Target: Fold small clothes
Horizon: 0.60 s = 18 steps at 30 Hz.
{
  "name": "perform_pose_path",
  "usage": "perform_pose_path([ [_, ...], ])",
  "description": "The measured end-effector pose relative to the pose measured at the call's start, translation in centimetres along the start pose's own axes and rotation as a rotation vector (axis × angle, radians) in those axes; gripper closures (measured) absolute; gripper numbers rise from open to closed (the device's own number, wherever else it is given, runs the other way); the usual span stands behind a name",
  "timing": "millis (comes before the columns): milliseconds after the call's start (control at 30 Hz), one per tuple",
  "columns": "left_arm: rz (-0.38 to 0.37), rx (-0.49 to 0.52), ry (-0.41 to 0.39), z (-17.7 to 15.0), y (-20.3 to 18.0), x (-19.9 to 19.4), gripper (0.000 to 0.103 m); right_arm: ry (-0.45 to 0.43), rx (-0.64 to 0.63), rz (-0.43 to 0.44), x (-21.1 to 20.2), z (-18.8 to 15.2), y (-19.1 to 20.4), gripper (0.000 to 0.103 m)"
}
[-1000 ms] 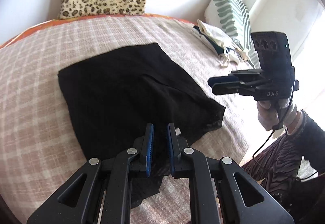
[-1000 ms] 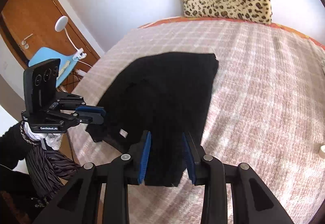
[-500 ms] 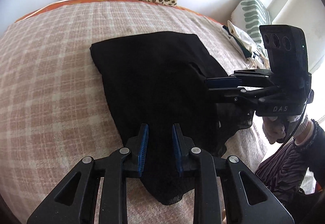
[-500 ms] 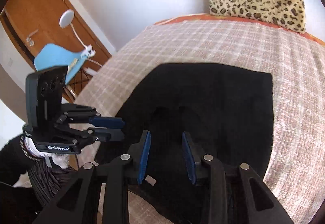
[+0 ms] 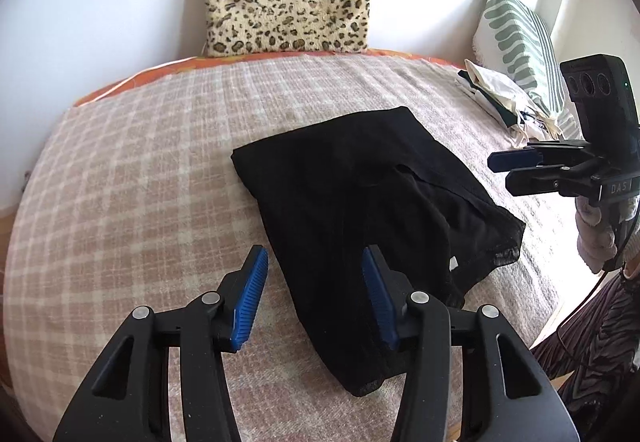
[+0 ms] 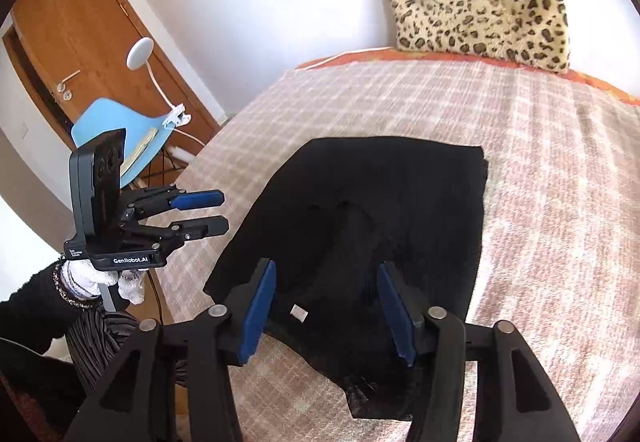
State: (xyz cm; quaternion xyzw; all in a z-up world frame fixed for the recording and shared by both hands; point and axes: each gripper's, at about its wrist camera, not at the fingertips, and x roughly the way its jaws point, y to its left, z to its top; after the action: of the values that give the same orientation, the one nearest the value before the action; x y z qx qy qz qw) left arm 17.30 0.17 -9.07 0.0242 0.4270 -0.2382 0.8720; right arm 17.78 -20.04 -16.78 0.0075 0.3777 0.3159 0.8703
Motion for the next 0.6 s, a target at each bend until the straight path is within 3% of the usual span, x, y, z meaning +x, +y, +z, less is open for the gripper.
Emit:
perform_pose_path([
  [300, 0.016, 0.001, -0.015, 1.2, 0.2, 0.7, 0.055, 0.024, 0.161, -0.051, -0.6, -1.7, -4.9, 0.038],
  [367, -0.013, -0.024, -0.013, 1.6, 0.9, 1.2, 0.055, 0.035, 0.213, -0.046, -0.3, -2.2, -6.2, 0.038],
  [600, -0.166, -0.350, 0.032, 3.4, 7.2, 4.8, 0.055, 0.041, 0.368, 0.045, -0.3, -4.1, -9.7, 0.037],
])
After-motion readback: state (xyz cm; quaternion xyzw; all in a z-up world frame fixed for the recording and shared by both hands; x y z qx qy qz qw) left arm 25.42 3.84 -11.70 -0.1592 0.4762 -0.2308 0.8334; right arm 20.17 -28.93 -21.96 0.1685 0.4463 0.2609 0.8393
